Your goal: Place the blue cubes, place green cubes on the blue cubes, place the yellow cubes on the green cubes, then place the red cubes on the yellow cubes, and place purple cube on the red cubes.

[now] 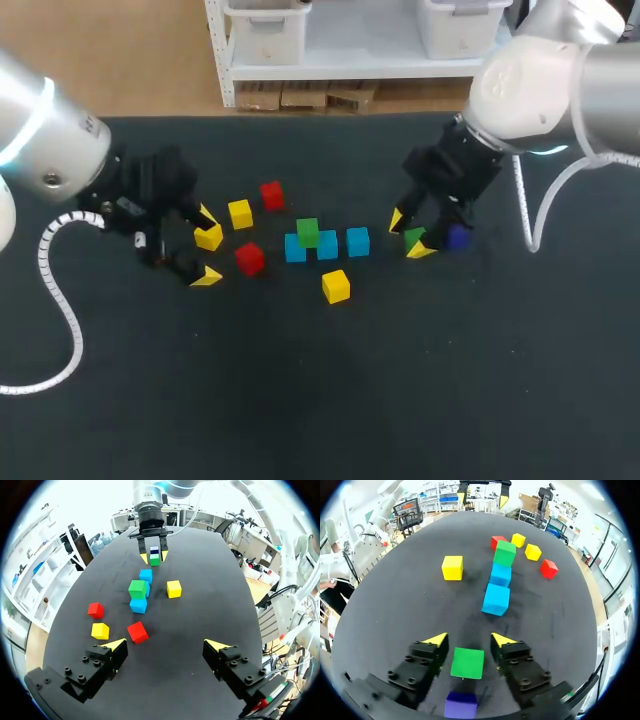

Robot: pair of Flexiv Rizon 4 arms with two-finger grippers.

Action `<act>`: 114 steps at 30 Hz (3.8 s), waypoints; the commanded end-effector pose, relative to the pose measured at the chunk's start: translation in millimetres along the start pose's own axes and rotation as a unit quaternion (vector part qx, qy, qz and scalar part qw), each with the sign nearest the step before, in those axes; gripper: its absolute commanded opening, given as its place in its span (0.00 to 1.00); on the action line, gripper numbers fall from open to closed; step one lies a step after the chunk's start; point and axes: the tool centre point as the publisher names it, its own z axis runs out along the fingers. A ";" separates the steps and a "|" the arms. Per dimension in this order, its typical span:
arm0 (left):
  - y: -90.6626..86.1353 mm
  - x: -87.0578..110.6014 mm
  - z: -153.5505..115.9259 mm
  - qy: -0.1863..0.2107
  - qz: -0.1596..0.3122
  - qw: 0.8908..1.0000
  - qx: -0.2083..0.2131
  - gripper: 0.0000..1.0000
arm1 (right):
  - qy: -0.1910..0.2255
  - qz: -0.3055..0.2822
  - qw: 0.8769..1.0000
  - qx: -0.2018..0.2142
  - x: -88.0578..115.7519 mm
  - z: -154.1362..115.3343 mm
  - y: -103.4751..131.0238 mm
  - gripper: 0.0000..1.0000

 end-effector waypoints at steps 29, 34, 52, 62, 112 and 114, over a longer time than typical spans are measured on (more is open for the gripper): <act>-0.1 1.9 0.0 -0.004 0.002 1.000 0.000 1.00 | 0.000 0.077 0.997 0.016 25.9 -15.1 3.0 0.87; -0.1 1.9 0.0 -0.004 0.002 1.000 0.000 1.00 | 0.003 0.080 0.997 0.017 25.7 -15.2 3.9 0.47; -0.1 1.9 0.0 -0.004 0.002 1.000 0.000 1.00 | 0.004 0.082 0.996 0.020 17.1 -17.3 6.9 0.00; -0.1 1.9 0.0 -0.004 0.002 1.000 0.000 1.00 | 0.012 0.182 0.980 0.082 -7.9 -45.5 -6.8 0.00; -0.1 1.9 0.0 -0.004 0.002 1.000 0.000 1.00 | 0.001 0.191 0.979 0.074 -85.4 6.8 -29.6 0.00; -0.1 1.9 0.0 -0.004 0.002 1.000 0.000 1.00 | 0.003 0.193 0.978 0.073 -84.4 7.7 -29.3 0.00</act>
